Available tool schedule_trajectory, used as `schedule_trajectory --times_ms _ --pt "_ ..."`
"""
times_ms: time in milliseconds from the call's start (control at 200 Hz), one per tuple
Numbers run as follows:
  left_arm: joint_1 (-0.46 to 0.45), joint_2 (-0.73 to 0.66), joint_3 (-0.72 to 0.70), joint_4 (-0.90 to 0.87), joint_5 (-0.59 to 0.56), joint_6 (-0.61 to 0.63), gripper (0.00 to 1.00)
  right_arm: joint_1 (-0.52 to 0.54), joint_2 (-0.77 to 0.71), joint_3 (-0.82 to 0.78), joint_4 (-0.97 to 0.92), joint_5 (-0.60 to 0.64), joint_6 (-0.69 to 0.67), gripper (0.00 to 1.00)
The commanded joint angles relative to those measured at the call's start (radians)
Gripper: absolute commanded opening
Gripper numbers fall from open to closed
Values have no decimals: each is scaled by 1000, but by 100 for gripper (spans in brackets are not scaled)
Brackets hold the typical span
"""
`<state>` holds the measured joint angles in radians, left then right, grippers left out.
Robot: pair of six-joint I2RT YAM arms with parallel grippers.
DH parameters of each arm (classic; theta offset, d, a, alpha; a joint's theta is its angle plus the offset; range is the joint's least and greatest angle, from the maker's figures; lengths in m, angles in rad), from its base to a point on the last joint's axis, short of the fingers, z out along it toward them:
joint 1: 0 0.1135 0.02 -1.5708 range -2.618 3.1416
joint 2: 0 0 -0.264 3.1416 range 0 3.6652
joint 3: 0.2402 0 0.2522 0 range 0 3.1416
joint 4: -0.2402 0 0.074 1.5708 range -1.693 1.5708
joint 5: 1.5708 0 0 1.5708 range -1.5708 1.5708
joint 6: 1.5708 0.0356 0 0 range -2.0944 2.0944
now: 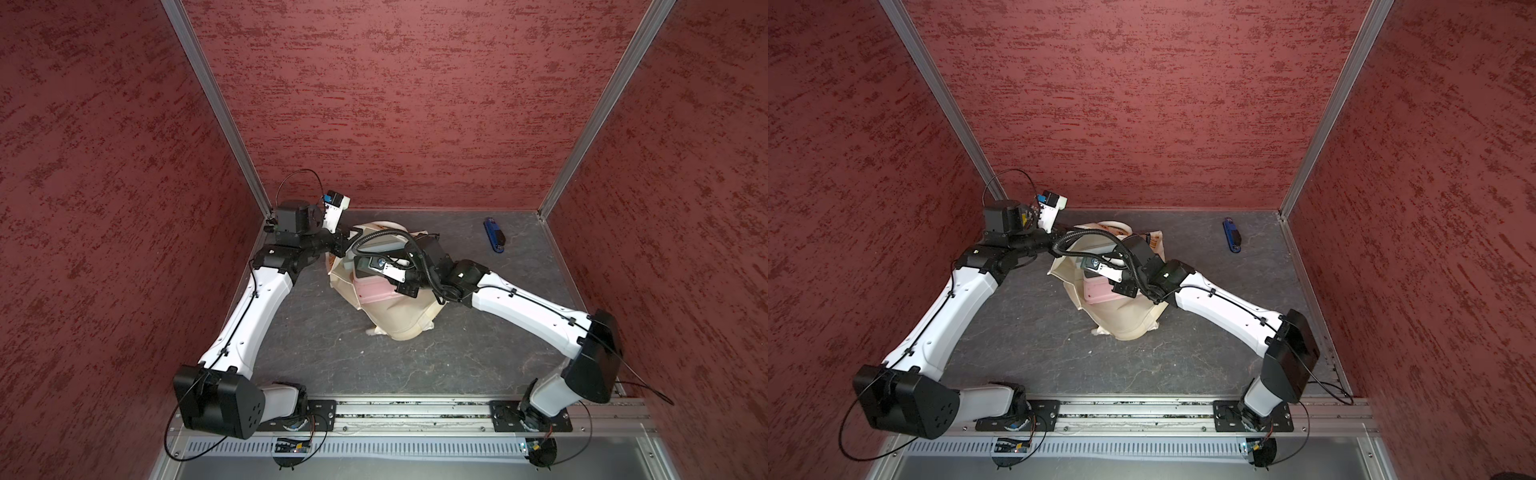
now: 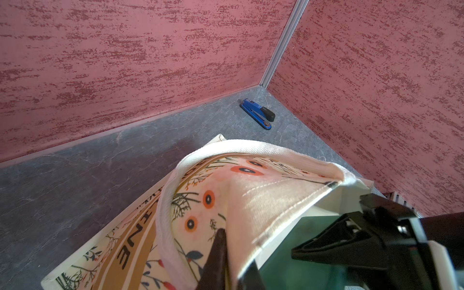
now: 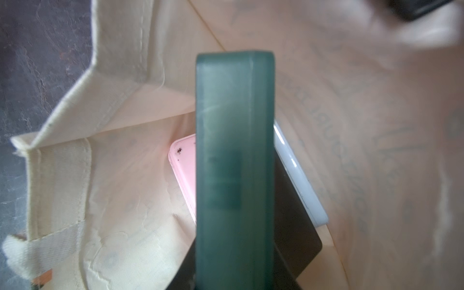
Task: Take out the pencil case from the canvas bag
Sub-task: Pick up the pencil case from the canvas bag, then place the pencil case at the center of the board.
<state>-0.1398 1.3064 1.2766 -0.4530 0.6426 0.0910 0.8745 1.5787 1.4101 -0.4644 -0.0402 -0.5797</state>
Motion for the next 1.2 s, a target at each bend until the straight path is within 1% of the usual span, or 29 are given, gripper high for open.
schedule_trajectory --times_ms 0,145,165,286,496,581,691,792,872,1047,1132,1192 --pt "19 -41 5 16 -31 -1 0 4 -63 -14 48 -3 64 0" --pt "28 -39 6 17 -55 -12 0 4 -120 -39 85 -47 116 0" --pt "31 -39 7 17 -58 -16 0 4 -153 -44 95 -52 126 0" --pt "45 -35 8 21 -65 -32 0 5 -218 -72 178 -63 197 0" --pt "57 -30 8 21 -68 -43 0 1 -306 -81 311 -125 295 0" --pt "59 -30 10 18 -69 -43 0 -2 -333 -80 361 -113 328 0" --pt "69 -36 9 19 -74 -43 0 -22 -369 -88 425 -28 391 0" --pt "82 -39 9 20 -80 -48 0 -68 -393 -102 469 54 454 0" --pt "95 -39 9 22 -80 -58 0 -113 -399 -115 483 122 475 0" --pt "127 -44 7 23 -92 -67 0 -230 -320 -69 396 236 571 0" --pt "139 -50 5 27 -102 -70 0 -302 -278 -79 378 229 636 0" --pt "141 -52 5 29 -101 -71 0 -353 -254 -101 382 197 696 0"
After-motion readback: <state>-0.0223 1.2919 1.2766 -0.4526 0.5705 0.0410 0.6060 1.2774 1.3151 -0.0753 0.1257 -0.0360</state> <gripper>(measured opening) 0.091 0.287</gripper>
